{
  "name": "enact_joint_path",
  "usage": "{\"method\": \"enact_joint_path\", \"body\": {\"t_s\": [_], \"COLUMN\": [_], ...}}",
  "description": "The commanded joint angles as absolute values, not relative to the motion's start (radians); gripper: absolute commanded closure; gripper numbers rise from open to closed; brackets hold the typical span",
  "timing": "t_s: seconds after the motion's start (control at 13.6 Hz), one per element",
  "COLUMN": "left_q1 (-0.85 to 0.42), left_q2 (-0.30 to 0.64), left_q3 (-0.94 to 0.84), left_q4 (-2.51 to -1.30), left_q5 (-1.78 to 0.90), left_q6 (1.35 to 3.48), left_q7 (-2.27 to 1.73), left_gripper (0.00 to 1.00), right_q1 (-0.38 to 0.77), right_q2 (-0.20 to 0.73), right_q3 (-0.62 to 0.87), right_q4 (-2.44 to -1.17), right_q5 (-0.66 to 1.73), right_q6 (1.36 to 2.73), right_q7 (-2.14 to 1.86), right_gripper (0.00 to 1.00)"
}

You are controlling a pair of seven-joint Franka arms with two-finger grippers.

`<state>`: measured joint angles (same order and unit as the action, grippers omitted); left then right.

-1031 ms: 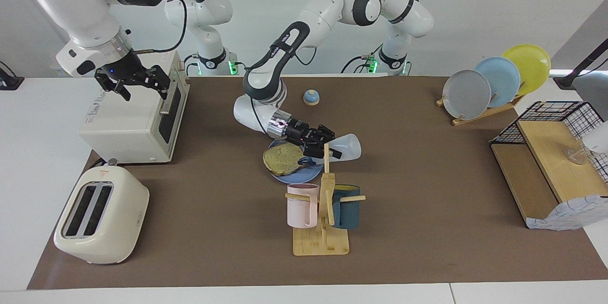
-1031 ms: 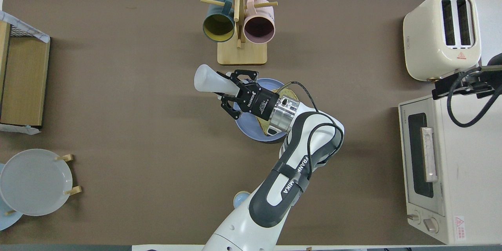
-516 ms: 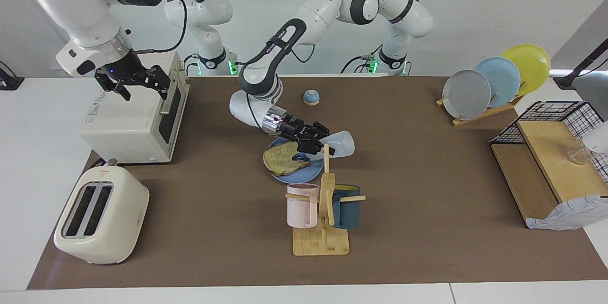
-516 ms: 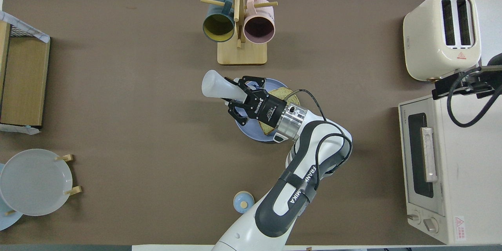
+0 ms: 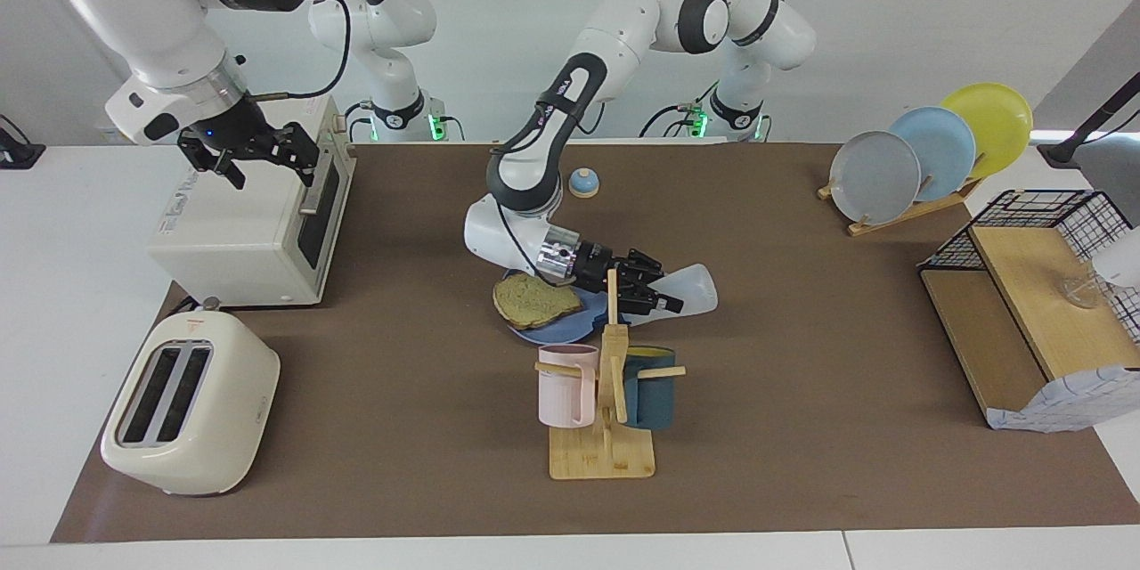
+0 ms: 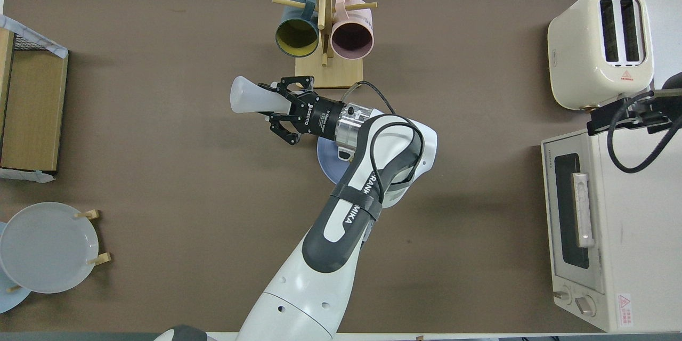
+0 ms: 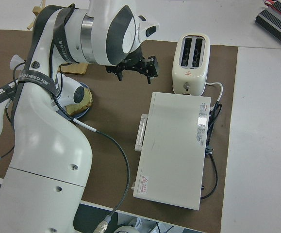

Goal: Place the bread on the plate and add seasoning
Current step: 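Tilt the open bottle over the bread with the left gripper, shaking seasoning, then carry the bottle back and set it upright near the mug rack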

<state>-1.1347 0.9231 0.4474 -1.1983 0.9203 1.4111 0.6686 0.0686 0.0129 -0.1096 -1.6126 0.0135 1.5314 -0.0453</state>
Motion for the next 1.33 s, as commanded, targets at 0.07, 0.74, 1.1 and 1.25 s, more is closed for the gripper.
{"method": "enact_joint_path", "body": {"t_s": [0.07,0.74,1.1,1.25], "left_q1": [-1.146,-0.809,-0.664,-0.658], "left_q2": [0.668,0.233,0.215,0.178], "left_q3": [0.442,0.442,0.442,0.443], "left_q4": [-1.475,-1.654,-1.728,-1.865], "left_q5": [0.864,0.297,-0.056,-0.144], "left_q6": [1.526,1.905,2.269,2.519], "left_q7": [0.502,0.377,0.265,0.258], "left_gripper": [1.0,1.0,1.0,1.0], "right_q1": [0.058,0.123,0.141,0.14], "right_q2": [-0.009,-0.015,-0.015,-0.015], "right_q3": [-0.1,-0.08,-0.081,-0.09], "right_q4": [-1.638,-1.637,-1.637,-1.637], "right_q5": [0.0,0.014,0.014,0.014], "right_q6": [1.539,1.539,1.54,1.54], "right_q7": [-0.072,-0.067,-0.064,-0.064], "right_gripper": [0.0,0.0,0.0,0.0]}}
